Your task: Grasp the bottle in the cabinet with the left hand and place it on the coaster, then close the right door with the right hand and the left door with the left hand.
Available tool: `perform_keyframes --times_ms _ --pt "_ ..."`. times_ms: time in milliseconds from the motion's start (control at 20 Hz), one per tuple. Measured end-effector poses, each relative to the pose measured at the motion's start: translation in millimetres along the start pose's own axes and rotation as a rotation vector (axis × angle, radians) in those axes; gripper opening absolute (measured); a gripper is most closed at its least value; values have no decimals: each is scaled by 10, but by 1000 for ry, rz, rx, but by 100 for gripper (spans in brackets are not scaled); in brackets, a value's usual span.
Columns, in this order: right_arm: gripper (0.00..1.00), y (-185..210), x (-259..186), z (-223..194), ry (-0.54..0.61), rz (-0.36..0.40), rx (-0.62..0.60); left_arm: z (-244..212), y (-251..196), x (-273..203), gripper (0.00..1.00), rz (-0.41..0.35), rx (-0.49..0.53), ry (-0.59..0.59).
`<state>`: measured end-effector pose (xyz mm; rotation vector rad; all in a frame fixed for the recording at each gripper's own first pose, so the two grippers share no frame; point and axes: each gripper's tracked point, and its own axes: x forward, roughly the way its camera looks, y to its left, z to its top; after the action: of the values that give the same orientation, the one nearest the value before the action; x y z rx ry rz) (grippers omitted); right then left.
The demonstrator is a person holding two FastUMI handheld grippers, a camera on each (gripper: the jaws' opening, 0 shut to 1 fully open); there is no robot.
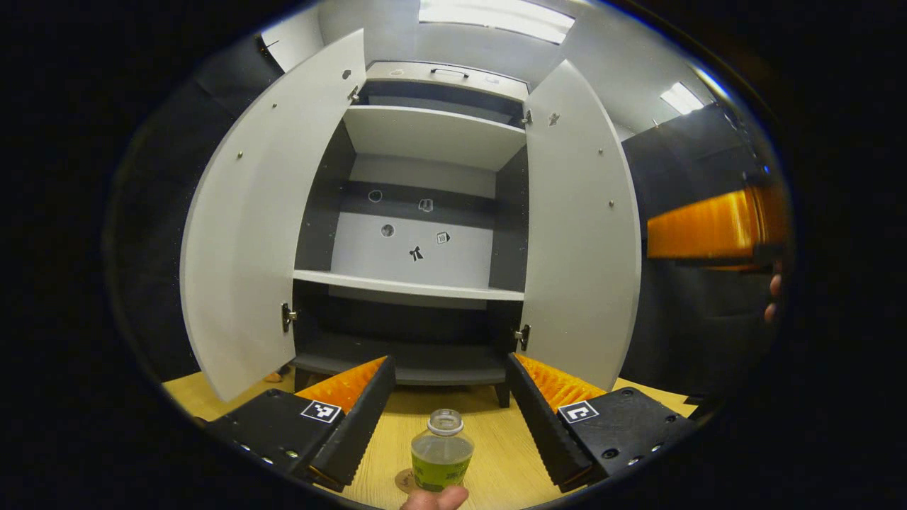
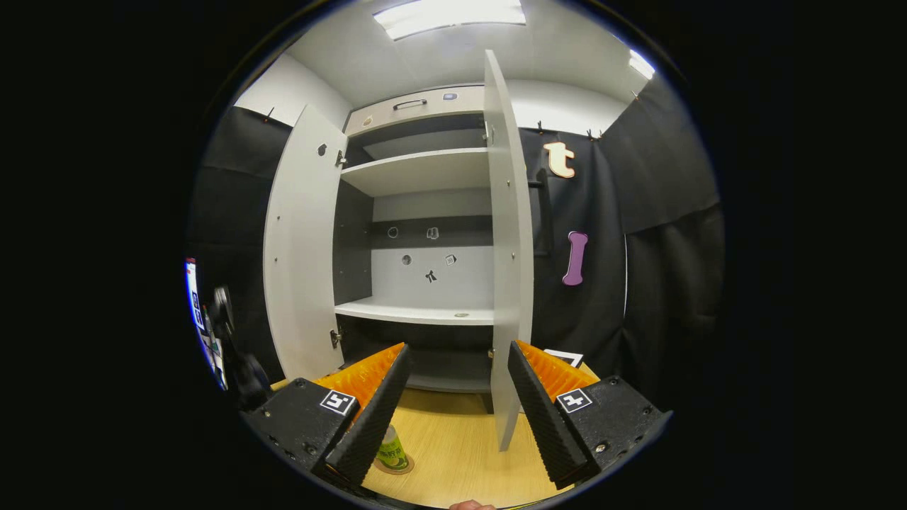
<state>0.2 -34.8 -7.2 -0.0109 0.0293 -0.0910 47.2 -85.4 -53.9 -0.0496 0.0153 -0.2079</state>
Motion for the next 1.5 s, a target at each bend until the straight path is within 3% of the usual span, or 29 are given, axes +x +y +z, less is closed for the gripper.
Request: perform_keyframes --times_ms 200,350,500,550,600,750,1050,1100,1150,1300,1400,1500 --pt "85 23 7 -118 21 14 76 238 -32 -76 95 -43 -38 21" --pt "85 -241 63 213 -42 -15 69 309 44 -139 95 -20 -1 16" --pt "85 -780 111 729 -135 -107 34 264 77 -229 95 -2 42 24" --pt "85 -962 144 897 -158 -144 27 231 61 -275 90 -3 44 31" --pt "85 -1150 176 1003 -155 -180 29 191 31 -304 95 -8 44 42" --pt "85 -1460 301 1318 -151 -232 73 127 -42 -360 95 -28 45 59" --pt "85 -1761 687 1452 -115 -266 60 126 -84 -380 95 -35 52 56" --pt "85 -1787 739 1435 -105 -272 51 126 -94 -381 90 -34 52 60" --pt "84 -1752 760 1397 -99 -262 47 119 -102 -389 95 -34 54 62" --pt "85 -1646 845 1383 -92 -225 40 88 -104 -394 95 -28 65 69" --pt "87 -1630 894 1385 -97 -240 16 63 -105 -409 95 -24 66 75" --pt "82 -1601 900 1403 -107 -245 -2 47 -93 -419 95 -17 62 80"
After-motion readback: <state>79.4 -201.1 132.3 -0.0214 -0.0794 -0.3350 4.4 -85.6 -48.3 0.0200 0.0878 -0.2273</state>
